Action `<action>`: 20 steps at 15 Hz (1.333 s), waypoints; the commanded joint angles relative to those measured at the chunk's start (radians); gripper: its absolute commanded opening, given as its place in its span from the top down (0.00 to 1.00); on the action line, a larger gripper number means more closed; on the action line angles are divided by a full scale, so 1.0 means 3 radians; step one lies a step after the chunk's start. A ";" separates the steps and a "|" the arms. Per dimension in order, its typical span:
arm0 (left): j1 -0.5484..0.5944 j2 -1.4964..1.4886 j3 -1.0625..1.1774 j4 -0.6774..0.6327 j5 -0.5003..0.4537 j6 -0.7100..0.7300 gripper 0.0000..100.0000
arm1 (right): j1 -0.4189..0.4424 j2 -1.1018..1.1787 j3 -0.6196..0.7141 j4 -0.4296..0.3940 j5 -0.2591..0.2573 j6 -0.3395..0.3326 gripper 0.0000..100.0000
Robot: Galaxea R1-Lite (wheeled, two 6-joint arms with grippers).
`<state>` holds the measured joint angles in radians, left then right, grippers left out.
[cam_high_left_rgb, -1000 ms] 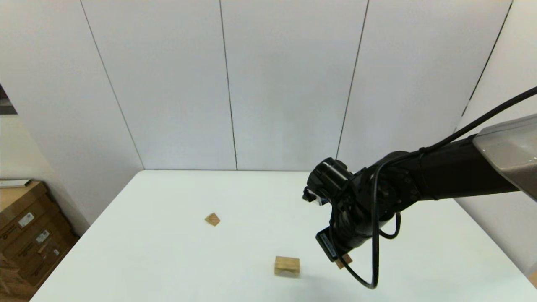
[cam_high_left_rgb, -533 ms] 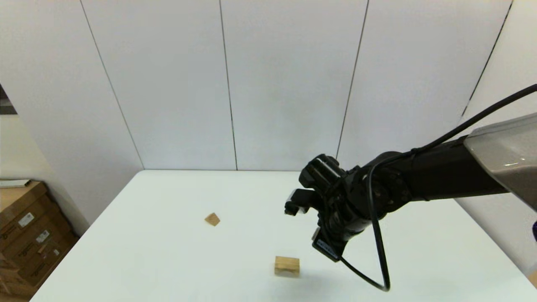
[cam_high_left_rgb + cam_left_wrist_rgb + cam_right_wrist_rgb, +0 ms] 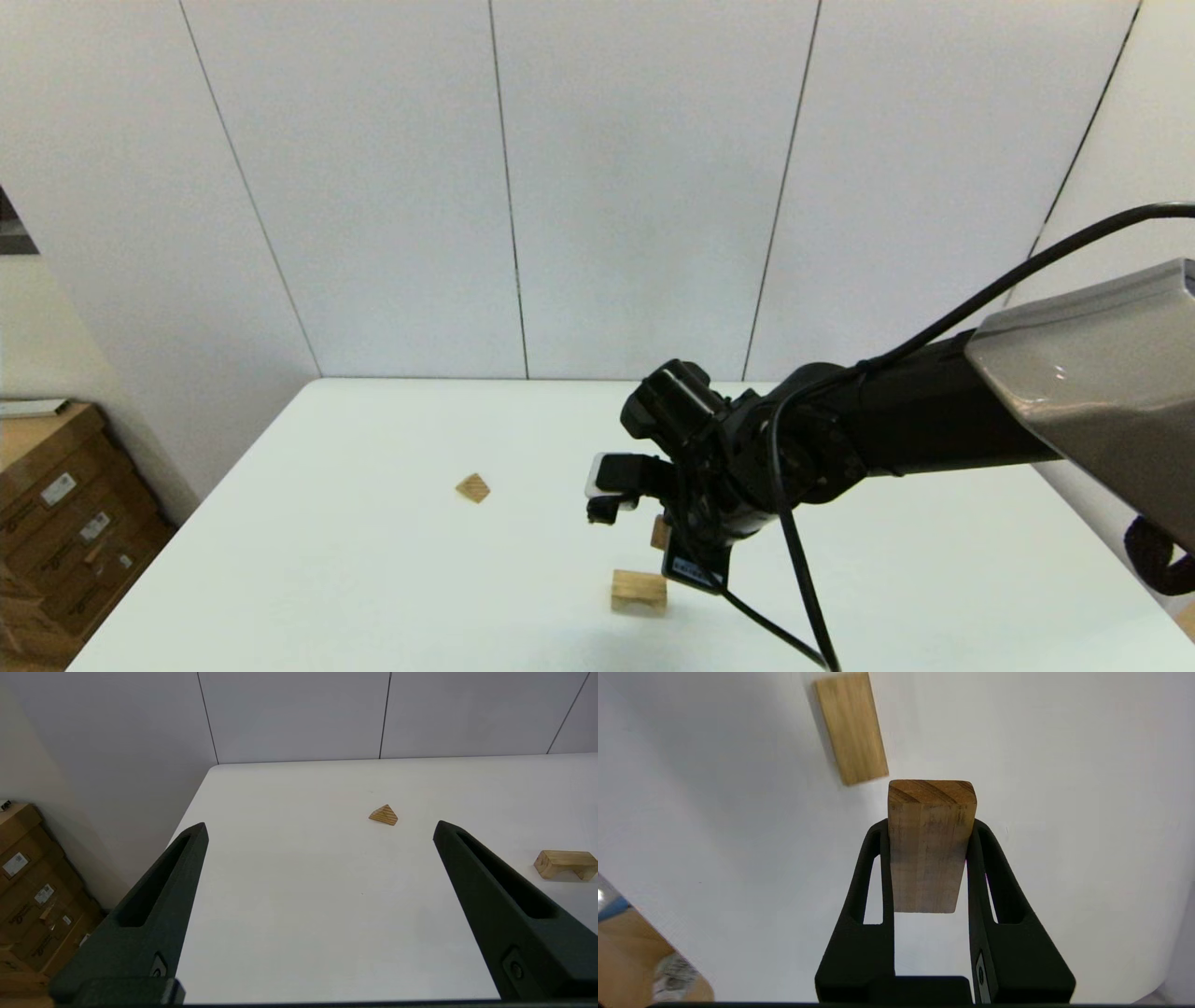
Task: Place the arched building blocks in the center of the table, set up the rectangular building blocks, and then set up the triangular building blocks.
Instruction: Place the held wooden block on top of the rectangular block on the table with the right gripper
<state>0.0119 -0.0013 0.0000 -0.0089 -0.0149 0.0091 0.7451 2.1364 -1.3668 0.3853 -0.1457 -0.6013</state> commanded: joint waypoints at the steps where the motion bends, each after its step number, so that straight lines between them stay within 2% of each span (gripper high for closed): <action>1: 0.0001 0.0004 0.0010 -0.0001 -0.0001 0.0000 0.00 | 0.0129 0.0078 -0.0036 0.0014 0.0061 -0.0338 1.00; 2: 0.0001 0.0004 0.0005 -0.0001 -0.0001 0.0000 0.00 | 0.0160 0.0078 -0.0036 0.0014 0.0087 -0.0460 1.00; 5: 0.0001 0.0004 0.0010 -0.0001 0.0004 0.0000 0.00 | 0.0206 0.0088 -0.0036 0.0014 0.0153 -0.0593 1.00; 7: 0.0001 0.0004 0.0010 -0.0001 -0.0001 0.0000 0.00 | 0.0242 0.0129 -0.0036 0.0050 0.0460 -0.0808 1.00; 8: 0.0001 0.0004 0.0010 -0.0001 0.0004 0.0000 0.00 | 0.0262 0.0160 -0.0036 0.0050 0.0527 -0.0854 1.00; 16: 0.0001 0.0004 0.0010 -0.0001 -0.0001 0.0000 0.00 | 0.0267 0.0334 -0.0184 0.0071 0.0532 -0.1232 1.00; 20: 0.0001 0.0004 0.0005 -0.0001 0.0004 0.0000 0.00 | 0.0185 0.0334 -0.0179 0.0403 0.0527 -0.1345 1.00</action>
<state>0.0119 -0.0013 0.0000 -0.0089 -0.0147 0.0091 0.8143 2.2347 -1.4215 0.4753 0.0119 -0.9789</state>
